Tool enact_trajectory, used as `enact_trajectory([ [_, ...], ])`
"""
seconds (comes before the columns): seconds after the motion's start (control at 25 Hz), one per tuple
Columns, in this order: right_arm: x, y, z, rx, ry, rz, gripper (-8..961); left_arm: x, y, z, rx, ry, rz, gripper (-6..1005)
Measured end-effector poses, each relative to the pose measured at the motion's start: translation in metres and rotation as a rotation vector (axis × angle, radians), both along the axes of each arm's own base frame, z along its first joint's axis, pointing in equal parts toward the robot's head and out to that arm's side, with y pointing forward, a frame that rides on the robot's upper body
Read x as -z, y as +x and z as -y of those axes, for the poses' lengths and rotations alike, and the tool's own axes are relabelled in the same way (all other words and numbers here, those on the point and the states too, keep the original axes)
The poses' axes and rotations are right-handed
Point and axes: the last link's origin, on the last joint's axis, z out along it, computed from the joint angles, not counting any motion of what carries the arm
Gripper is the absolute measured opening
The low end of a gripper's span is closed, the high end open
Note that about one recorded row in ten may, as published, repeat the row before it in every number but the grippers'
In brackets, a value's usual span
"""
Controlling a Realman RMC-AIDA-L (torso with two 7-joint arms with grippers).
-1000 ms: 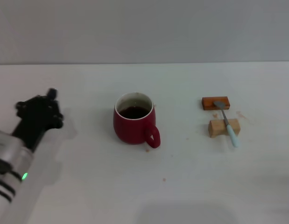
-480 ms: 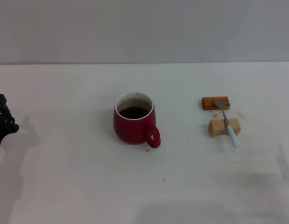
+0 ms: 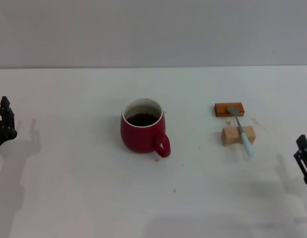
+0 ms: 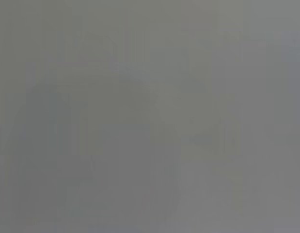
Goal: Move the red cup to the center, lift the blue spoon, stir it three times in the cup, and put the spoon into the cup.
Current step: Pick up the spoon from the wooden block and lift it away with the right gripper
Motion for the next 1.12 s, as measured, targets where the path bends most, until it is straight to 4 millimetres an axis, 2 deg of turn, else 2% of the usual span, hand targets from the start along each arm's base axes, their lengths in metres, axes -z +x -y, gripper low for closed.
enact_trajectory([
  [0.2, 0.005, -0.001, -0.004, 0.004, -0.028, 0.001, 754, 0.001, 0.0, 0.001, -0.001, -0.002, -0.002, 363],
  [0.68, 0.022, -0.008, -0.019, 0.009, -0.127, -0.002, 753, 0.001, -0.001, 0.0, -0.004, -0.012, -0.009, 564],
  [0.72, 0.023, -0.008, -0.02, 0.01, -0.137, -0.001, 753, 0.002, -0.001, 0.0, -0.004, -0.013, -0.009, 798],
  [1.12, 0.033, -0.01, -0.026, 0.029, -0.193, -0.003, 753, 0.002, -0.001, 0.0, -0.003, -0.015, -0.011, 808],
])
